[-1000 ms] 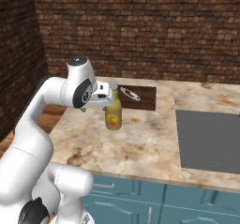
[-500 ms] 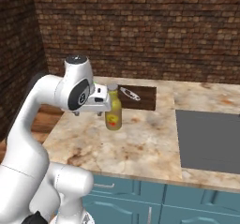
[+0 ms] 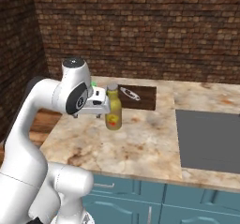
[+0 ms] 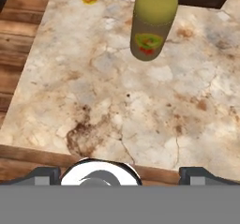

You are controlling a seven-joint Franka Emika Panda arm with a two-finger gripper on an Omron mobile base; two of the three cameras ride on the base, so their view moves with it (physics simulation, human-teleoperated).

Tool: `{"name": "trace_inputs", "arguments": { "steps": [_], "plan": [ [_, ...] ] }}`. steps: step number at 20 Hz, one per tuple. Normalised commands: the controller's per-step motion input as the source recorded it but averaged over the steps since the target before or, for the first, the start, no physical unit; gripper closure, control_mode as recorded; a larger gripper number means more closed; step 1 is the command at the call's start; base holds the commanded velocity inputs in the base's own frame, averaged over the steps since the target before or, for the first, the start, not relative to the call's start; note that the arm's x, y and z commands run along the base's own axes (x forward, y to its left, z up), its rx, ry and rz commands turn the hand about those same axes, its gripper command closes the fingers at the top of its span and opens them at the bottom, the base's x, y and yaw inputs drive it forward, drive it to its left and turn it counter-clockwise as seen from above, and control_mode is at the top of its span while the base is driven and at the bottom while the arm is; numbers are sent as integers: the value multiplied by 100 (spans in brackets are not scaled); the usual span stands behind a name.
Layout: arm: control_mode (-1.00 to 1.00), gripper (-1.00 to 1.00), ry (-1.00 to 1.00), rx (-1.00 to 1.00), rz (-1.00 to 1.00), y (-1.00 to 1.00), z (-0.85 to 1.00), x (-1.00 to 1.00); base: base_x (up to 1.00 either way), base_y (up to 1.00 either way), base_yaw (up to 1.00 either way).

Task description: Place the drinks on the dining counter in a tight cluster.

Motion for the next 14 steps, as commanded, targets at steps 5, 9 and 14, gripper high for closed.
{"name": "trace_inputs", "arguments": {
  "steps": [5,9,14],
  "plan": [
    [100,-100,0,0,0,0,0,0,-88,0,0],
    [100,-100,0,0,0,0,0,0,-89,0,20],
    [100,-100,0,0,0,0,0,0,-75,26,64]
  ]
}}
